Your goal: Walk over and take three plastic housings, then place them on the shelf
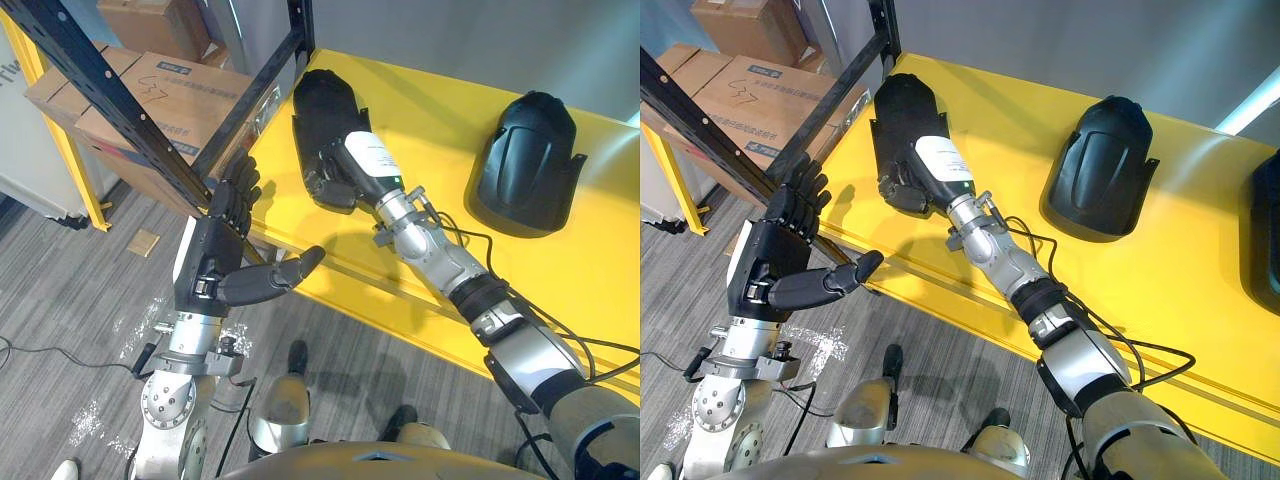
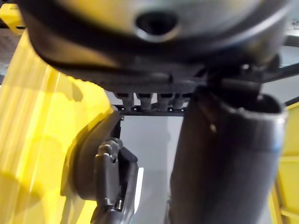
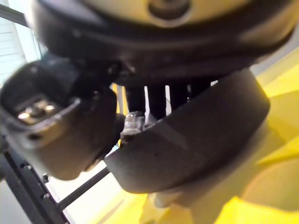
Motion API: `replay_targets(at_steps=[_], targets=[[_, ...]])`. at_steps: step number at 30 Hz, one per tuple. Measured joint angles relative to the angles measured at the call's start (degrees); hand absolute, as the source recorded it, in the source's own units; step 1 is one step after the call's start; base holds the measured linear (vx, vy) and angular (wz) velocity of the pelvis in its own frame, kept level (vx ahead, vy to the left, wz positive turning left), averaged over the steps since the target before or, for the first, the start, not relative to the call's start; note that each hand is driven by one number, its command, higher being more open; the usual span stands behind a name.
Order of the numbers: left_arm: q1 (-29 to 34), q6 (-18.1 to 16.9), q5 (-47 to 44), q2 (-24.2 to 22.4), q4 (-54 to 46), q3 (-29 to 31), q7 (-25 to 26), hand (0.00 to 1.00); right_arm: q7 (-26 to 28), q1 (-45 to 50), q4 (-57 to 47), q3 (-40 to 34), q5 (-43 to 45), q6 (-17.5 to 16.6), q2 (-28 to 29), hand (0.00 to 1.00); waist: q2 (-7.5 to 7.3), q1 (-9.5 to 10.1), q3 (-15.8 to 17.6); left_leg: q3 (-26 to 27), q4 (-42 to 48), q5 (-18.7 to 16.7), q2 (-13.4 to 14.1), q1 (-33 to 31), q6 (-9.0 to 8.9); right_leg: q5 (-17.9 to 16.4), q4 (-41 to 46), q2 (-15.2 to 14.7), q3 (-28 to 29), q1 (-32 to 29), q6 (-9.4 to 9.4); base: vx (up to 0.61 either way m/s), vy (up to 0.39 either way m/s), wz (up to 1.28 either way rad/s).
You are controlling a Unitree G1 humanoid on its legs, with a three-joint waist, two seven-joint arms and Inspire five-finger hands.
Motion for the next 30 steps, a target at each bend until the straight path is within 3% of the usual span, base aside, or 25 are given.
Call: replay_targets(at_steps=[3,6,16,20,30], targets=[[0.0,0.0,0.0,0.0,0.0,0.0,0.0,1.0,-0.1,0.0,0.0,0.0,0.1,1.0,0.0,0.0,0.0,-0.04,0.0,0.0,0.0,0.0,0.0,0.0,0.0,0.0,0.0,0.0,0.0,0.0,0.0,0.0,0.0,0.0],[0.0,0.0,0.0,0.0,0.0,0.0,0.2,1.0,0.3,0.0,-0.5,0.0,0.6,4.8,0.4,0.0,0.0,-0.11,0.0,0.0,0.0,0.1,0.0,0.0,0.01,0.0,0.1,0.0,0.1,0.0,0.0,0.0,0.0,0.0],[-0.1,0.0,0.0,0.0,0.1,-2.6,3.6,1.0,-1.1,-0.7,-1.6,-4.0,0.9,20.7,4.8,0.0,0.06,-0.13,0.1,1.5,-1.3,1.0,-0.7,1.1,0.68,-0.1,1.5,-1.3,1.6,-1.1,-0.12,-0.01,0.005,-0.06],[-0.3,0.1,0.0,0.0,0.5,-2.6,4.7,1.0,-3.2,-2.6,1.7,-7.7,1.0,23.2,6.0,0.0,0.11,-0.52,0.1,1.8,-2.7,1.8,-1.3,1.2,1.01,-0.1,2.2,-2.2,1.9,-2.1,-0.07,-0.06,0.024,-0.02],[-0.4,0.5,0.0,-0.1,0.6,-4.7,6.0,1.0,-3.7,-4.1,3.9,-9.1,2.4,24.0,6.4,0.0,0.13,-0.99,0.1,2.1,-4.0,2.9,-2.1,1.7,1.51,0.0,3.3,-3.3,2.2,-2.8,0.19,-0.02,-0.001,0.0]])
